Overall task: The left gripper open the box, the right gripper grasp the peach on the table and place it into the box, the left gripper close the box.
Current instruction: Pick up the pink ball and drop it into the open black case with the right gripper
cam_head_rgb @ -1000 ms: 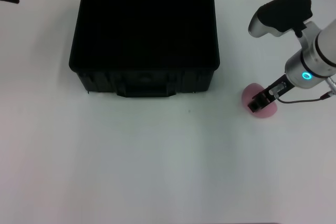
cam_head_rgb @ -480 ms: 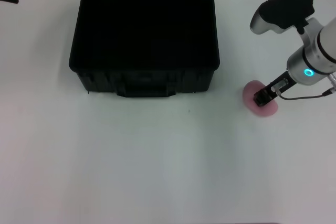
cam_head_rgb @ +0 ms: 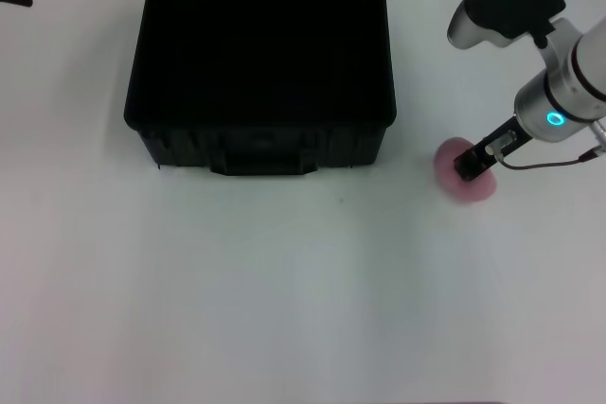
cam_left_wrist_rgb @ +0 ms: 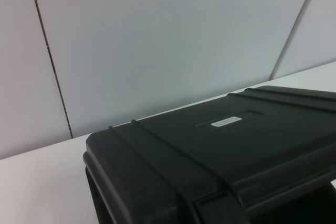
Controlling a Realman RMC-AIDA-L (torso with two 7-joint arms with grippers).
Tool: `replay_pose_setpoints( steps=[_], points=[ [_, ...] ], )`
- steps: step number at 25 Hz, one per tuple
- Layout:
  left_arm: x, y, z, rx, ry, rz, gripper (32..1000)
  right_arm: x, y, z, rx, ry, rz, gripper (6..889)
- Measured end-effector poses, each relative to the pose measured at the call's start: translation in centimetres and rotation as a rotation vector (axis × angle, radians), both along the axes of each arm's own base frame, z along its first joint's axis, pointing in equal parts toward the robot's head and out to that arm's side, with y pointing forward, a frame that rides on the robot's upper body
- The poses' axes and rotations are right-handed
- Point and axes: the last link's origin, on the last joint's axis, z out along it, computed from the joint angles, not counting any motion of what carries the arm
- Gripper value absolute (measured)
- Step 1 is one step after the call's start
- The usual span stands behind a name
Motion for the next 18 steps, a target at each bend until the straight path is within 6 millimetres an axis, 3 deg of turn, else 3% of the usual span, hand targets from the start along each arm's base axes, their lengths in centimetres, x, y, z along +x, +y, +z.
replay_pose_setpoints(
  steps=[6,18],
  points=[
    [-0.1,-0.1,0.1,0.004,-0.001,-0.001,387,-1.0,0.1,0.7,-0.005,0.017,0.011,66],
    [-0.3,-0.2,0.1,0.004,-0.001,0.005,387,-3.5,0.9,5.1,0.012,0.154,0.035,43]
  ],
)
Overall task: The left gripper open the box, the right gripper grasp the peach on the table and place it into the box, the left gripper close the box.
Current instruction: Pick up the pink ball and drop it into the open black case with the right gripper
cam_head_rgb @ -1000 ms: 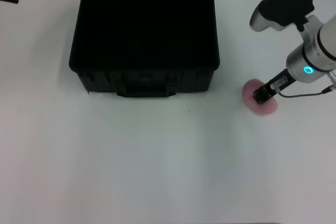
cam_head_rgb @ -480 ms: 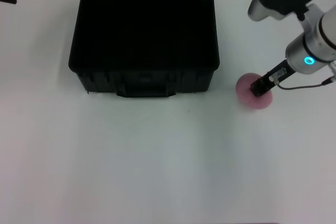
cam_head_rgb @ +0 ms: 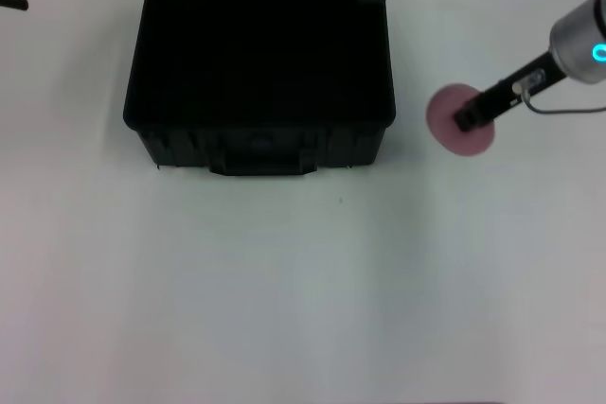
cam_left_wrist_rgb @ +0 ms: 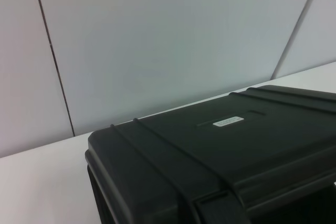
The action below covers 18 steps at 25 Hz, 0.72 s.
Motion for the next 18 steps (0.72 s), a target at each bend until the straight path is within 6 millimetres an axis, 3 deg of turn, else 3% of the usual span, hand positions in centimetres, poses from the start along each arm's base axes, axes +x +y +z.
replay_pose_setpoints(
  steps=[7,18],
  points=[
    [-0.1,-0.1,0.1,0.004,0.001,0.001,388,-2.3,0.3,2.0,0.021,0.184,0.066,41],
    [0.1,-0.2,0.2,0.005,0.003,-0.004,389,-2.4,1.2,2.0,0.083,0.25,0.166,39]
  ],
)
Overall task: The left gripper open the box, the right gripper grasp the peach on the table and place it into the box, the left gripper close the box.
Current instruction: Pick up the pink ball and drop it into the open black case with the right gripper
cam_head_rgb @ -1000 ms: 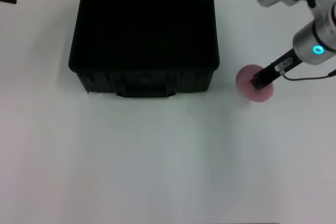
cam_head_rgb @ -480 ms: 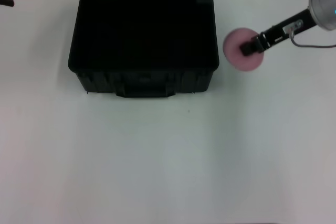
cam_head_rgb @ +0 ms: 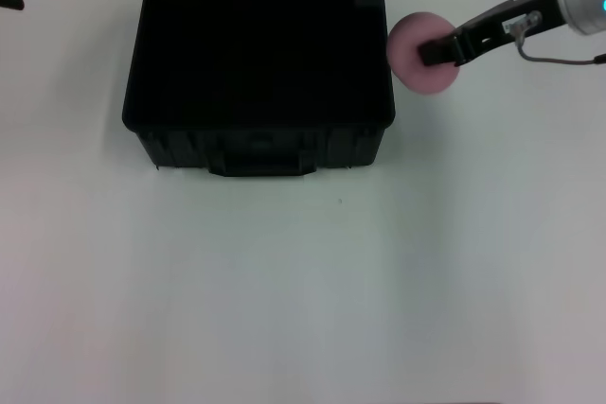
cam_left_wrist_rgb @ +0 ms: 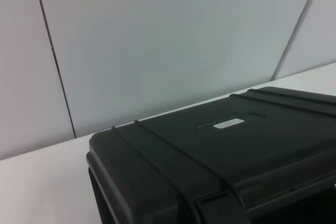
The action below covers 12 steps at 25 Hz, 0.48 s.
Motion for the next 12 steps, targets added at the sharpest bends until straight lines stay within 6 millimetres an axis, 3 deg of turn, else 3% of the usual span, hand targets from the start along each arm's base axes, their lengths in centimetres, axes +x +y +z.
replay_pose_setpoints(
  steps=[12],
  points=[
    [0.1,0.0,0.1,0.002,-0.001,-0.005,389,-0.3,0.5,-3.3,0.024,0.062,0.074,39]
  ],
)
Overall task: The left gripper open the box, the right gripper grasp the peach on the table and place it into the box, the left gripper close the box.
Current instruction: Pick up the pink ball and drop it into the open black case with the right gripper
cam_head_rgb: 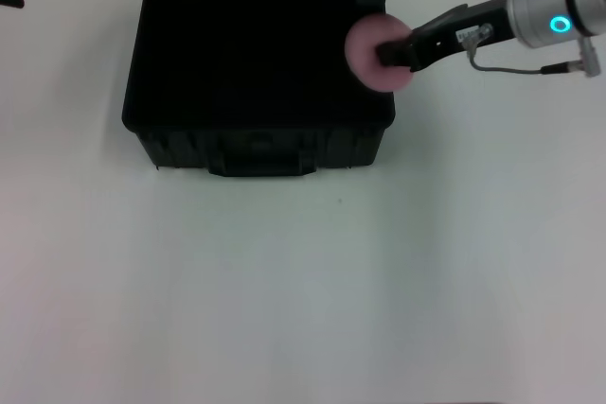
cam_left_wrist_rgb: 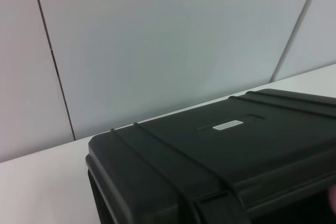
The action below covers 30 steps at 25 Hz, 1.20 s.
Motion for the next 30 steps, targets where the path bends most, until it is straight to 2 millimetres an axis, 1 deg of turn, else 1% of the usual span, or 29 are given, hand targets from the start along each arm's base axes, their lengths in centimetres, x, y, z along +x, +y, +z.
replay_pose_setpoints(
  steps=[6,11,22,30],
  points=[
    [0.1,0.0,0.0,0.0,0.0,-0.002,388,0.0,0.4,-1.8,0.012,-0.003,0.028,40],
    [0.1,0.0,0.0,0.0,0.0,-0.003,390,-0.4,0.7,-3.4,0.03,0.009,0.065,41],
    [0.3,0.0,-0.2,-0.006,0.004,-0.009,387,-0.2,1.1,-5.1,0.088,-0.005,0.093,41],
    [0.3,0.0,-0.2,-0.006,0.004,-0.012,390,-0.1,1.2,-5.4,0.105,-0.014,0.099,42]
  ],
)
